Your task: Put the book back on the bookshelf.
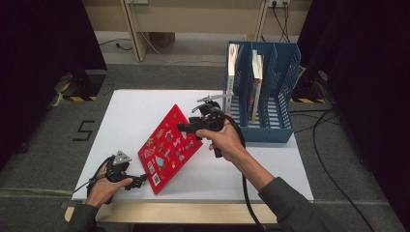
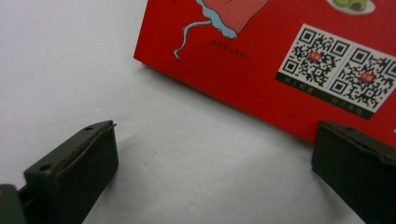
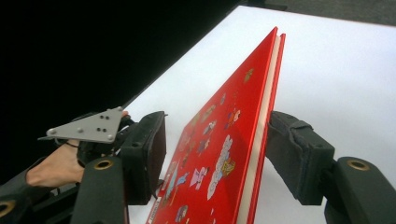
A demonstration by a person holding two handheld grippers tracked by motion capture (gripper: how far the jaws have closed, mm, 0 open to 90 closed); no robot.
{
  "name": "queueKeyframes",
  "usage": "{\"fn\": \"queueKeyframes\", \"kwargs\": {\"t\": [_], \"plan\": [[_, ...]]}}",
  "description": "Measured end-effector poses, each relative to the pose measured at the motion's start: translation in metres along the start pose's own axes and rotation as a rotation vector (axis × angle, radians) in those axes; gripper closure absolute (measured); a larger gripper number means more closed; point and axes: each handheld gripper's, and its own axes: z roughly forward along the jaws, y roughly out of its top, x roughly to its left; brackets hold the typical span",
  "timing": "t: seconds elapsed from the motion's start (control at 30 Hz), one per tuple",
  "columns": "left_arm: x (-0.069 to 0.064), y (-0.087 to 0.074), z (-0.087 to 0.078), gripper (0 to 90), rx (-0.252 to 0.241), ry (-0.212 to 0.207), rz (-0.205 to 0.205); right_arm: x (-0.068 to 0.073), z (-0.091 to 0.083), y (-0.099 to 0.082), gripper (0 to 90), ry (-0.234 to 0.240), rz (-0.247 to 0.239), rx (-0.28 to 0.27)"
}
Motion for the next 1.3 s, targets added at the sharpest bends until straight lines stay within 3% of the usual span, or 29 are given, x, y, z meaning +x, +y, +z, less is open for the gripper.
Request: {"fn": "queueKeyframes", "kwargs": {"t": [0.07,0.23,0.43,0.53,0.63,0.67,0.73,0.77,0.8,0.87,1.0,1.3], "plan": [[0.0,0.0,0.0,0.0,-0.004,-0.004,-0.008,0.011,0.001,0.007,39.4,0.003,-0.04,0.009],[-0.001,0.0,0.001,0.0,-0.009,0.004,-0.012,0.034,0.004,0.021,43.4,0.074,-0.09,-0.02],[-0.002,0.001,0.002,0.0,-0.012,0.003,-0.011,0.05,0.007,0.03,44.3,0.059,-0.149,0.007],[-0.002,0.001,0.003,0.0,-0.012,0.005,-0.009,0.055,0.006,0.032,45.8,0.092,-0.157,0.012],[-0.003,0.001,0.004,0.0,-0.013,0.006,-0.003,0.067,0.005,0.032,46.9,0.069,-0.224,0.033],[-0.003,0.001,0.004,0.0,-0.013,0.007,-0.001,0.068,0.007,0.031,46.7,0.061,-0.206,0.089],[-0.004,0.001,0.004,0.0,-0.009,0.015,0.015,0.069,0.02,0.017,51.2,0.113,-0.192,0.178],[-0.005,0.001,0.005,0.0,-0.006,0.017,0.021,0.072,0.028,0.009,44.9,0.117,-0.196,0.222],[-0.004,0.001,0.005,0.0,-0.006,0.017,0.02,0.075,0.03,0.007,45.9,0.132,-0.182,0.207],[-0.005,0.001,0.005,0.0,-0.007,0.017,0.021,0.08,0.028,0.01,48.7,0.075,-0.259,0.222],[-0.004,0.001,0.006,0.0,-0.012,0.015,0.024,0.076,0.022,0.012,57.5,0.026,-0.261,0.26],[-0.004,0.001,0.005,0.0,-0.016,0.011,0.02,0.049,0.012,0.007,67.4,-0.041,-0.254,0.231]]}}
